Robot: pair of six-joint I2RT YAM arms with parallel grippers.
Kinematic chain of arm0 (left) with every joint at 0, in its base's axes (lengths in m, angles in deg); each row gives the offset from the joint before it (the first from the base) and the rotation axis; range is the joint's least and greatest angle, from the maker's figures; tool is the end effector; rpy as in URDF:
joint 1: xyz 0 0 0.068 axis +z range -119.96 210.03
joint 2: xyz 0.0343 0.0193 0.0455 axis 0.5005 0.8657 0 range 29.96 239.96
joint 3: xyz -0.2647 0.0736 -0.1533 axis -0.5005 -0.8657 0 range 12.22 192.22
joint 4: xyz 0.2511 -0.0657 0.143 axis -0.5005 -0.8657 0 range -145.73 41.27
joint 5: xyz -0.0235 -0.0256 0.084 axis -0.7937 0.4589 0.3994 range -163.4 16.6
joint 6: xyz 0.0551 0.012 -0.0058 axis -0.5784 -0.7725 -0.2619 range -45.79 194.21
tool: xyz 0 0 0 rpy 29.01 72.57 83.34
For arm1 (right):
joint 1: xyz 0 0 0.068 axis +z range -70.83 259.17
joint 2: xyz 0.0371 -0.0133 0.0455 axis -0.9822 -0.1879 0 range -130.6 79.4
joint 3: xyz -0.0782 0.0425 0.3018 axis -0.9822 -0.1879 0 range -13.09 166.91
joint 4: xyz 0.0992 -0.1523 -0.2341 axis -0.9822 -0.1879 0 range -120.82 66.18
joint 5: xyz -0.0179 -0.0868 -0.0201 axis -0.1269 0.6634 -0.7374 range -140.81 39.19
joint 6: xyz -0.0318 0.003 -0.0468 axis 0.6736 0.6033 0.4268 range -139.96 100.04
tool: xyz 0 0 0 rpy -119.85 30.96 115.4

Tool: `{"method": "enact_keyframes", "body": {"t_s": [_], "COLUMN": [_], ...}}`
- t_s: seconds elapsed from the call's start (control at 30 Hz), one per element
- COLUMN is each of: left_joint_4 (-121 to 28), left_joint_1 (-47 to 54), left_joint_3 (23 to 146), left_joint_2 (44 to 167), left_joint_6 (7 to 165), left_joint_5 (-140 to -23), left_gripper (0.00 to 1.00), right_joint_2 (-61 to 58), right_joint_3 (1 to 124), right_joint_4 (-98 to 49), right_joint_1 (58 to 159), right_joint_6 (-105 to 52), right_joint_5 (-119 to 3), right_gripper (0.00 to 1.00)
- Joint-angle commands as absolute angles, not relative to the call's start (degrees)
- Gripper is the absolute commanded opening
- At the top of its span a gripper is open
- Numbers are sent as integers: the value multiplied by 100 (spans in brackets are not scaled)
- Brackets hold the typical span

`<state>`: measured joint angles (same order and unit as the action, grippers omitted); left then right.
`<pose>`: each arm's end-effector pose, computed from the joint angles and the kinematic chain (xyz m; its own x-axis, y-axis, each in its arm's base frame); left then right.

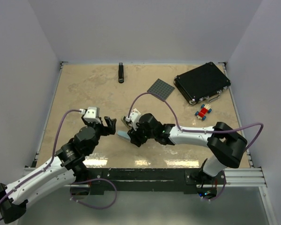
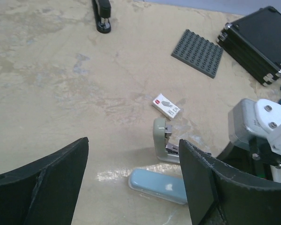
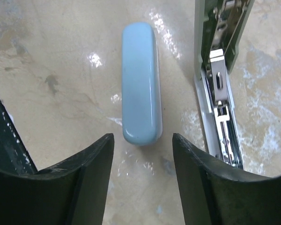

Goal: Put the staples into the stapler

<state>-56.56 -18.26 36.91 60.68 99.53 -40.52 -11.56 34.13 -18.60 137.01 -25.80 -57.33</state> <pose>0.1138 -0.0954 0.2745 -0.2623 -0.2455 -0.9332 0.1816 0.9373 -0.2976 0.1872 0.3064 0.1983 -0.4202 -0.4783 -0.7712 -0.8500 0.5049 0.1500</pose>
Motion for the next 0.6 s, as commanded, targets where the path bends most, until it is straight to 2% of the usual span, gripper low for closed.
{"method": "enact_keyframes", "body": {"t_s": [0.0, 0.37, 0.57], "left_joint_4": [-5322, -3803, -3080], "left_joint_1": [-1839, -1831, -1822], "left_joint_3": [3648, 3490, 3200], "left_joint_2": [5800, 5817, 5764], "left_joint_6": [9444, 7240, 6779], "left_joint_5": [-3158, -2138, -1820], "left_gripper": [83, 85, 88], "right_joint_2": [-745, -1525, -1868], "right_joint_3": [3805, 5308, 5783], "right_joint_4": [-2704, -4288, -4833], "right_joint_1": [13700, 13717, 13832], "right_joint_6": [-2532, -2330, -2294], "right_joint_5": [-5617, -5134, -4985], "right_gripper": [61, 61, 60]}}
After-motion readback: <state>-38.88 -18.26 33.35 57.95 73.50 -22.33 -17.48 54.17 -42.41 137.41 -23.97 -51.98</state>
